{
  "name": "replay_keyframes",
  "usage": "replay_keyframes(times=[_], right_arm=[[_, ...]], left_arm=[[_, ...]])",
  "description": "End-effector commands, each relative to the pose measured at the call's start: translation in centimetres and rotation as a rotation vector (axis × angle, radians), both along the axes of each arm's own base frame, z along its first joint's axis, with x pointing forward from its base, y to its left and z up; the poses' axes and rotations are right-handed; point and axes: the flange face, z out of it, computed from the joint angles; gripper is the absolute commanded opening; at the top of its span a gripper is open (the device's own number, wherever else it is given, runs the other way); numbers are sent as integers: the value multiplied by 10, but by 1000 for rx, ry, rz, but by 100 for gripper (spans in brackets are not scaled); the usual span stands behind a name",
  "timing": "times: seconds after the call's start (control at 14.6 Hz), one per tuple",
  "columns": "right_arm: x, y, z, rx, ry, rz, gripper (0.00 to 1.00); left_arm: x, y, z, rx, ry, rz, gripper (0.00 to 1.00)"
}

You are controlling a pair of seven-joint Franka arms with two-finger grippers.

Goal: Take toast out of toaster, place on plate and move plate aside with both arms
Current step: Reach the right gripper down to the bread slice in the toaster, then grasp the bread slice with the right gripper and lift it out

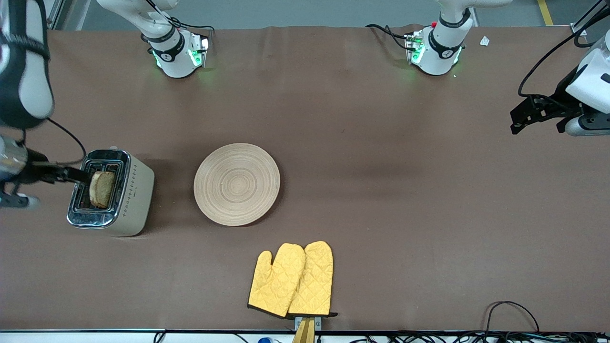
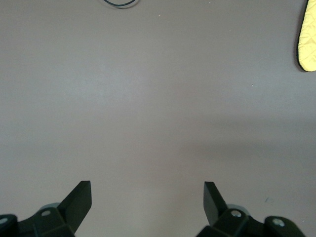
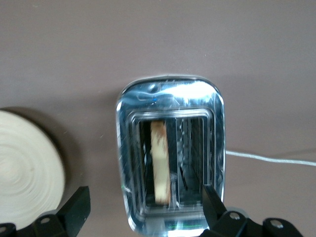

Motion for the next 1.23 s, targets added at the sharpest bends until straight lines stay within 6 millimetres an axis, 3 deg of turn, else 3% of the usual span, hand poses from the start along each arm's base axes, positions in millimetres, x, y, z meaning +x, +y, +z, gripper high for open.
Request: replay_keyframes(times=[0.0, 0.14, 0.21, 0.69, 0.75, 0.82, 0.89, 1.03, 1.17], right_arm=[[13, -9, -42, -21, 31, 3, 100], [15, -10, -68, -19, 69, 3, 100], [14, -8, -73, -18, 83, 4, 100], [1, -2, -78, 3, 184, 33, 100], [0, -3, -78, 6, 184, 51, 85], [1, -4, -78, 11, 180, 83, 51], [1, -9, -78, 19, 175, 100, 29], [0, -19, -77, 26, 172, 101, 4], [1, -18, -71, 25, 169, 102, 0]], left_arm=[[2, 1, 6, 19, -4, -18, 100], [2, 1, 6, 19, -4, -18, 100], [2, 1, 6, 19, -4, -20, 100], [2, 4, 3, 20, 1, -20, 100], [2, 4, 3, 20, 1, -18, 100], [2, 3, 3, 20, 1, -20, 100], [2, 3, 4, 20, -1, -20, 100], [2, 3, 3, 20, 1, -20, 100], [2, 3, 3, 19, 1, -20, 100]])
